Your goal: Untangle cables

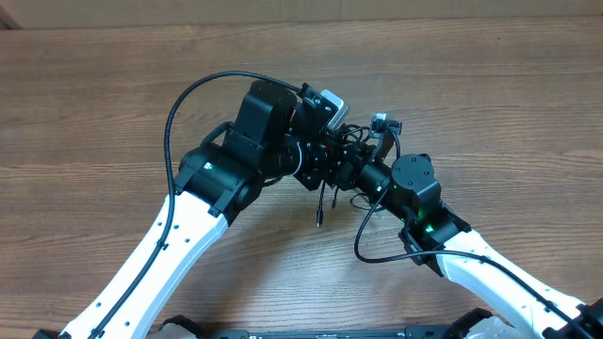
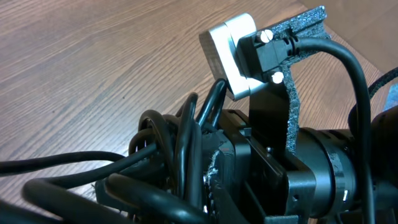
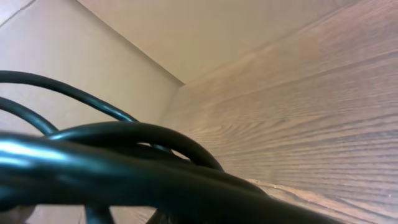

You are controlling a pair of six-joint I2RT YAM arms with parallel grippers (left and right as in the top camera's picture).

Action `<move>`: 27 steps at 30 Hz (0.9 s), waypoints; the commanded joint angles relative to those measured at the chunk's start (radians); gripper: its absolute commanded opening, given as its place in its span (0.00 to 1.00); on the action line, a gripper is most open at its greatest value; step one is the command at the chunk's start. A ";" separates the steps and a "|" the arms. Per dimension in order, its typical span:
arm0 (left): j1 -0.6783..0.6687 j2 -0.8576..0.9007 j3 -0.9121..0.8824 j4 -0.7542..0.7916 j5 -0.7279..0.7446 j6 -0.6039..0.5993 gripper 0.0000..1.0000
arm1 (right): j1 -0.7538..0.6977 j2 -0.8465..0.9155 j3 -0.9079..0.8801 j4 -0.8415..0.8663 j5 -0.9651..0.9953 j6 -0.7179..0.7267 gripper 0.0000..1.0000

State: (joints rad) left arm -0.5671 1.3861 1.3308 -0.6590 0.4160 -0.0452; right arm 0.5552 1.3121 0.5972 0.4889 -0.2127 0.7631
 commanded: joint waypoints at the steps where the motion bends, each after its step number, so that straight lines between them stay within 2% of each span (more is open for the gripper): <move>1: -0.030 -0.025 0.017 -0.011 0.075 -0.007 0.04 | -0.001 0.038 0.027 -0.033 -0.011 -0.013 0.12; 2: -0.026 -0.025 0.017 -0.018 0.011 -0.022 0.04 | -0.001 0.035 0.027 -0.033 -0.037 -0.012 0.18; 6: -0.005 -0.025 0.017 -0.025 -0.202 -0.048 0.04 | -0.001 0.009 0.027 -0.065 -0.146 -0.013 0.34; 10: 0.029 -0.025 0.018 -0.024 -0.341 -0.050 0.04 | -0.001 -0.031 0.027 -0.209 -0.193 -0.013 0.41; 17: 0.127 -0.025 0.018 -0.024 -0.349 -0.105 0.04 | -0.001 -0.080 0.027 -0.439 -0.193 -0.014 0.54; 22: 0.169 -0.025 0.018 -0.025 -0.334 -0.112 0.04 | -0.001 -0.106 0.027 -0.512 -0.193 -0.045 0.57; 24: 0.169 -0.025 0.017 -0.033 -0.325 -0.095 0.04 | -0.001 -0.114 0.027 -0.513 -0.193 -0.105 0.57; 27: 0.168 -0.025 0.017 -0.063 -0.261 -0.006 0.04 | -0.003 -0.122 0.027 -0.492 -0.192 -0.173 0.57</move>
State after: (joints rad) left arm -0.3977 1.3838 1.3216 -0.7044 0.0895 -0.1238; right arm 0.5503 1.2209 0.6292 -0.0227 -0.3969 0.6918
